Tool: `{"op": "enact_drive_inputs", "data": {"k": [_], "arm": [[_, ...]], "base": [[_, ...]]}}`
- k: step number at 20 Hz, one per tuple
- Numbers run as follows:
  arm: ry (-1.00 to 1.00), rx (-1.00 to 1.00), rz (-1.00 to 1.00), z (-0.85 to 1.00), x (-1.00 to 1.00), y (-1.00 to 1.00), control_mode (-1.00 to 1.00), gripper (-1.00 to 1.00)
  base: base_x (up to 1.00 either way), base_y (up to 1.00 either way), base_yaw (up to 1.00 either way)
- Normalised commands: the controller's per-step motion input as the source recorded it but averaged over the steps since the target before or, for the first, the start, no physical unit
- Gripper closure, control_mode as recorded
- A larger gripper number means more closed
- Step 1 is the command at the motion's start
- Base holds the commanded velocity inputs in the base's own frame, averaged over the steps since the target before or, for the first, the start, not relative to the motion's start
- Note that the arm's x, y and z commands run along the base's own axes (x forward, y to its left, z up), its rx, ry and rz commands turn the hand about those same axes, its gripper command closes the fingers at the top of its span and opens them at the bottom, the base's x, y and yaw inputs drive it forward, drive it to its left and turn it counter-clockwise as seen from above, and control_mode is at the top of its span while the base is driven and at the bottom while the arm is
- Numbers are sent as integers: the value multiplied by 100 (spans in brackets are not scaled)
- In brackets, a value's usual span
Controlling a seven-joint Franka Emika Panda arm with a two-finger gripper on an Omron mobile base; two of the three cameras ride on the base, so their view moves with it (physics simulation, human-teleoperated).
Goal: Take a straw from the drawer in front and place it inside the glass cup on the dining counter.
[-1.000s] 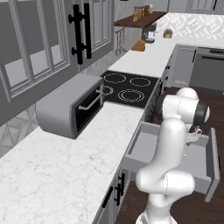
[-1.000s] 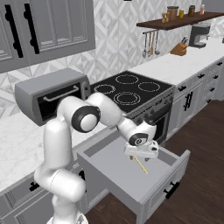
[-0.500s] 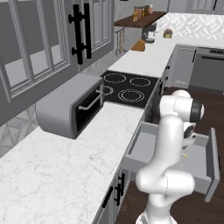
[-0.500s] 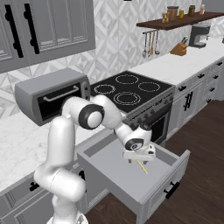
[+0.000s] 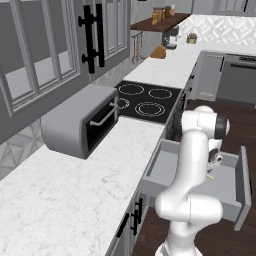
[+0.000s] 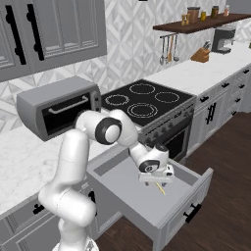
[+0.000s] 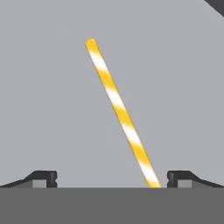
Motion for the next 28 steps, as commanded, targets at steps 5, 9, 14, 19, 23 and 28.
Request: {"op": "enact_drive_inputs", "data": {"k": [5,9,14,19,23,28], "arm": [[-4,-6,3,-33,7,-5,-100,-100],[-5,-5,3,-33,2,0,-100,-100],[-1,-4,3,-39,0,0,-100,-100],[0,-4,3,-44,0,0,-100,100],[0,-1,6,-38,2,0,-100,100],[0,0,7,-11,0,4,-100,100]], "base": [[0,0,0],[0,0,0],[0,0,0],[0,0,0],[0,0,0],[0,0,0]]}}
